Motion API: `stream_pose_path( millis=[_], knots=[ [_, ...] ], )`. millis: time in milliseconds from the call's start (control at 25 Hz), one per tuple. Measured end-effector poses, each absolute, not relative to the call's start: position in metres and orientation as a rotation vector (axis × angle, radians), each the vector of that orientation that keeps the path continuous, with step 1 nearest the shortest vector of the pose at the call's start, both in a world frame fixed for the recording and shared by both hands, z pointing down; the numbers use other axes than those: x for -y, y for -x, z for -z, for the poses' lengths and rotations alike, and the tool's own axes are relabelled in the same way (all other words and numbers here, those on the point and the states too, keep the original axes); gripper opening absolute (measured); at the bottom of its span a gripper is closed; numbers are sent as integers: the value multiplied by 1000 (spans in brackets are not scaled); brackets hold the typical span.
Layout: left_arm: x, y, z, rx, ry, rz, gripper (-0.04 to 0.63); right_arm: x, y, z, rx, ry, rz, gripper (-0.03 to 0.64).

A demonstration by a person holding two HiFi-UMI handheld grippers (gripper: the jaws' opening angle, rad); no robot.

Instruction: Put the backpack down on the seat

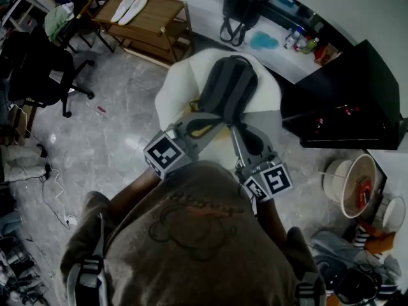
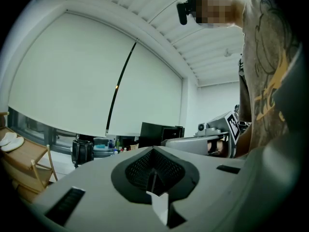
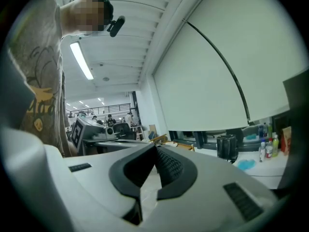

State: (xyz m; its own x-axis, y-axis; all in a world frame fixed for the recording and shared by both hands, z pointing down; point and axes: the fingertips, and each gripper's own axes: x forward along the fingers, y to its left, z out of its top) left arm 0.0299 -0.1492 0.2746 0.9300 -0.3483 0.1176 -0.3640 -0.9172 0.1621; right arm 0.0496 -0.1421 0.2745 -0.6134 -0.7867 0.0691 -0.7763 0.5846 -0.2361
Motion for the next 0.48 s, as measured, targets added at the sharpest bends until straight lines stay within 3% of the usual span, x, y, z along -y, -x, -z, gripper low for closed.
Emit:
stream_pose_path(
  millis=[480],
  knots=[
    [146,-16,-280,583,-2879,-117,0,138,-41,-282,-2756,1362,422,3]
  ],
)
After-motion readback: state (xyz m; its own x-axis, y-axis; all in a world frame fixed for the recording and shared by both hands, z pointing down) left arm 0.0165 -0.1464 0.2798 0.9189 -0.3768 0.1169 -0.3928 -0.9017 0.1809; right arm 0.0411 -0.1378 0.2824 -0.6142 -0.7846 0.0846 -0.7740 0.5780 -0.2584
